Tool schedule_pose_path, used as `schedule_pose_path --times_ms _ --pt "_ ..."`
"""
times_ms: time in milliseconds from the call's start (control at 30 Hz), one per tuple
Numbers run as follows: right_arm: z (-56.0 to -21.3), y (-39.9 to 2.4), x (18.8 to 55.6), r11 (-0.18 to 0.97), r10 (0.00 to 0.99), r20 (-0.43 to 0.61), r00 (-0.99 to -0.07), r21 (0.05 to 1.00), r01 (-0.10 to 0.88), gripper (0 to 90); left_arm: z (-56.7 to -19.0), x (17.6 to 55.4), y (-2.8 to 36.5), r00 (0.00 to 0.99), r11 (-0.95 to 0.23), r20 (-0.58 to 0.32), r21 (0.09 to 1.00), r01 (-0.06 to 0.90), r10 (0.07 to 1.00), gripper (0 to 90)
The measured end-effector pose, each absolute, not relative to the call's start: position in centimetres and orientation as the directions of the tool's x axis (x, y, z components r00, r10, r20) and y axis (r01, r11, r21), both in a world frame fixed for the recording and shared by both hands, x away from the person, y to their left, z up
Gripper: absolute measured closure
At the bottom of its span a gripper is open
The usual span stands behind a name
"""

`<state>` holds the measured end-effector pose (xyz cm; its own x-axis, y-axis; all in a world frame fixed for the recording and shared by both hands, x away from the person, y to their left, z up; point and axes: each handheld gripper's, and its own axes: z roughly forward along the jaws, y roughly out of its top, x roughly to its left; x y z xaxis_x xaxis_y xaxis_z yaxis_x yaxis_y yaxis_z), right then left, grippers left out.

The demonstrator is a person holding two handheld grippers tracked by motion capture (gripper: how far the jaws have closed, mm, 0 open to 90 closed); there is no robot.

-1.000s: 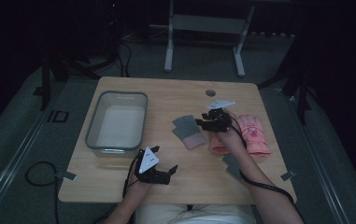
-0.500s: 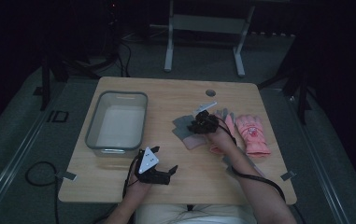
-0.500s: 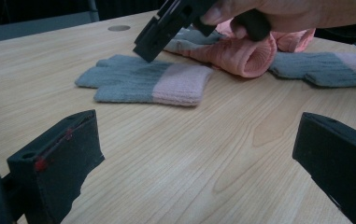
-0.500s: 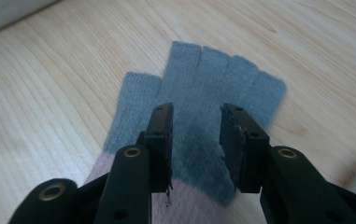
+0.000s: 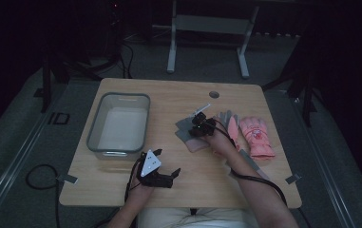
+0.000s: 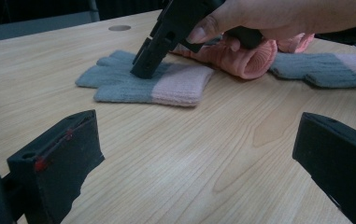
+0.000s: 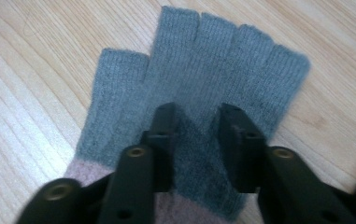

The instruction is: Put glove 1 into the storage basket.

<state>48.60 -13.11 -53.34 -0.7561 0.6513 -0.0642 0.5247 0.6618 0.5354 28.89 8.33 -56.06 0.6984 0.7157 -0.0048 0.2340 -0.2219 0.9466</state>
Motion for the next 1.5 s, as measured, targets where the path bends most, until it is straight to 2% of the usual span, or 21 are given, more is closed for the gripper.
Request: schedule_pose_path --times_ms 33,67,100,167,367,633,667,833,900,933,1100,1233,1500 --pt "-53.3 -13.0 48.5 0.658 0.656 -0.066 -0.752 0.537 0.527 77.3 -56.1 28.9 8.3 0.698 -0.222 -0.005 0.947 0.234 0.716 0.7" --pt "-53.3 -13.0 48.5 0.658 0.656 -0.066 -0.752 0.537 0.527 77.3 -56.1 28.9 8.3 0.698 -0.222 -0.005 0.947 0.234 0.716 0.7" --pt "-53.3 -12.8 48.4 0.646 0.672 -0.066 -0.738 0.541 0.539 82.8 -56.1 28.9 8.3 0.698 -0.220 -0.007 0.947 0.235 0.716 0.7" --pt "-53.3 -12.7 48.3 0.620 0.695 -0.053 -0.717 0.549 0.561 84.8 -56.1 28.9 8.4 0.705 -0.217 -0.012 0.948 0.235 0.709 0.7" --pt "-52.1 -12.9 47.2 0.549 0.740 -0.010 -0.672 0.586 0.596 85.6 -56.1 28.9 8.4 0.703 -0.219 -0.009 0.948 0.233 0.711 0.7" --pt "-47.6 -13.3 43.0 0.437 0.784 0.034 -0.620 0.679 0.590 85.6 -56.1 28.9 8.5 0.704 -0.209 -0.017 0.950 0.233 0.710 0.7" --pt "-46.7 -13.7 41.4 0.384 0.799 0.070 -0.598 0.706 0.595 85.6 -56.1 28.9 8.5 0.698 -0.204 -0.018 0.951 0.234 0.715 0.7" --pt "-46.1 -14.2 38.3 0.338 0.809 0.096 -0.580 0.731 0.593 85.6 -56.0 28.9 8.7 0.699 -0.187 -0.034 0.953 0.238 0.715 0.7" --pt "-46.5 -14.5 36.0 0.330 0.817 0.091 -0.569 0.735 0.592 85.6 -56.0 28.9 8.8 0.696 -0.182 -0.037 0.954 0.237 0.718 0.7" --pt "-46.5 -14.5 36.0 0.330 0.817 0.091 -0.569 0.735 0.592 85.6 -56.0 28.9 8.8 0.696 -0.182 -0.037 0.954 0.237 0.718 0.7" --pt "-48.7 -15.3 33.3 0.244 0.830 0.192 -0.524 0.719 0.651 85.6 -56.0 28.8 8.8 0.683 -0.173 -0.035 0.957 0.233 0.729 0.7" --pt "-50.6 -15.5 32.9 0.218 0.852 0.206 -0.482 0.697 0.683 85.6 -56.1 28.8 8.8 0.684 -0.176 -0.034 0.956 0.235 0.729 0.7" --pt "-53.4 -14.3 33.2 0.221 0.857 0.224 -0.464 0.652 0.725 85.2 -56.1 28.9 8.7 0.688 -0.182 -0.032 0.954 0.237 0.725 0.7"
